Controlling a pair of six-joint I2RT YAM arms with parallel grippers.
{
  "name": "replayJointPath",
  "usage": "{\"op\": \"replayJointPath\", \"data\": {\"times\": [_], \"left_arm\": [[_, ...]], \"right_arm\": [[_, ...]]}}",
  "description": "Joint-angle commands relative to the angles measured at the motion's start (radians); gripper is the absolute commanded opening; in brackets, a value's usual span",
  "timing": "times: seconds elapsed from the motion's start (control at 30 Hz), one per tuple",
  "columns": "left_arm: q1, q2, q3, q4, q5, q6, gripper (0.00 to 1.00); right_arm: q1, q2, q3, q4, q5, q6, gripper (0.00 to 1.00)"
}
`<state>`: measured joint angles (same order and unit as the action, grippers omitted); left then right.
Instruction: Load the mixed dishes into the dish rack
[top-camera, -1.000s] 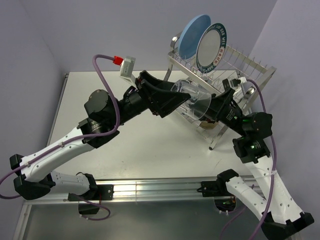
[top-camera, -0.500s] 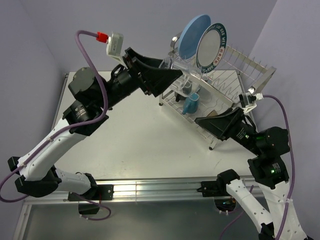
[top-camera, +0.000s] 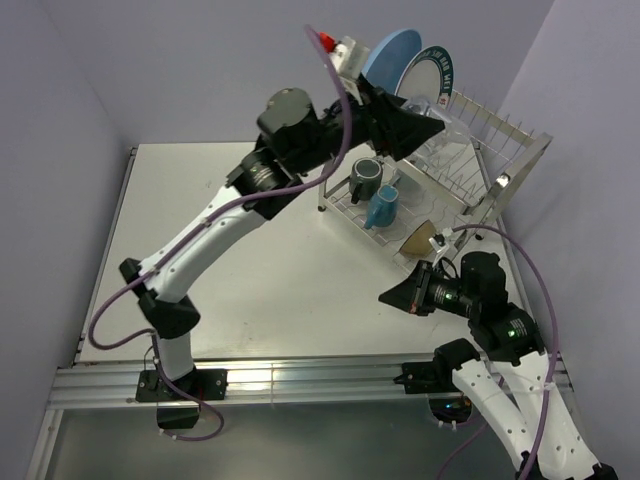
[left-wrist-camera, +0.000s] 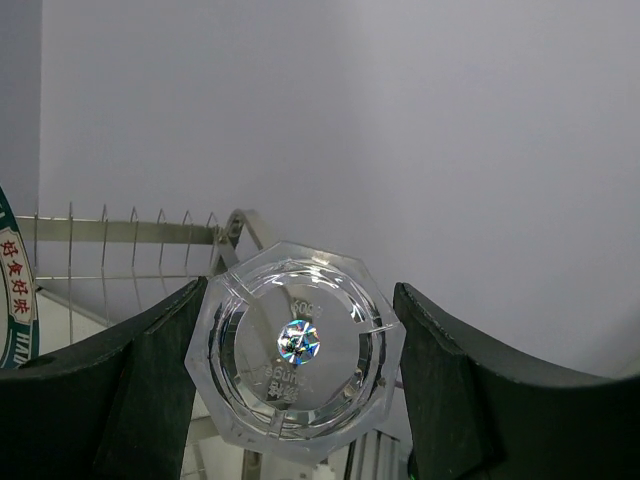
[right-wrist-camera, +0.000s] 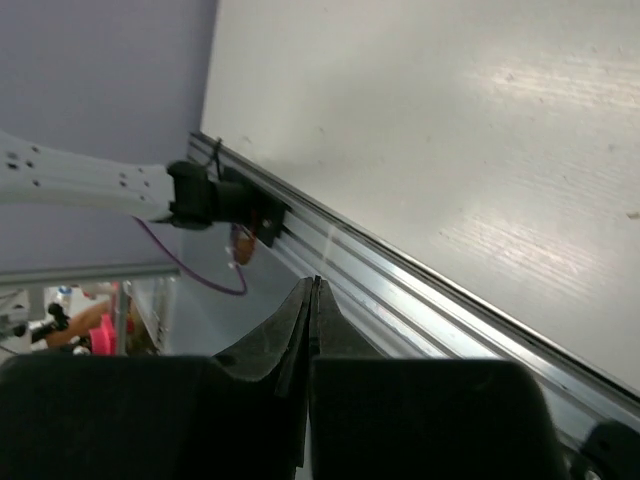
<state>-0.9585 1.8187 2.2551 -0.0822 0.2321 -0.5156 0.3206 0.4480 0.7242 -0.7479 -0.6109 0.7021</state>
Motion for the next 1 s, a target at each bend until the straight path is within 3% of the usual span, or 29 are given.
{"op": "replayJointPath", "data": {"times": [0.0,0.5,0.67,0.97], "left_arm": [[0.007,0.062,0.133,0.051,0.032,0.035,0.00],[0.012,0.255,0.162,0.373,-0.045,0.016,0.00],[-0.005,0.336,0.256,0.365,-0.088,0.054,0.00],[-0.005,0.372,0.270,0.345,-0.117,0.115,0.00]], "right_arm": [[0.000,-0.002,-0.006,-0.094,-0.021,-0.148,0.00],[0.104,0.035,-0.054,-0.134,-0.046,-0.151,0.00],[0.167,0.041,-0.054,-0.110,-0.015,-0.106,0.00],[0.373,0.055,-0.074,-0.019,0.089,0.019,0.00]]}}
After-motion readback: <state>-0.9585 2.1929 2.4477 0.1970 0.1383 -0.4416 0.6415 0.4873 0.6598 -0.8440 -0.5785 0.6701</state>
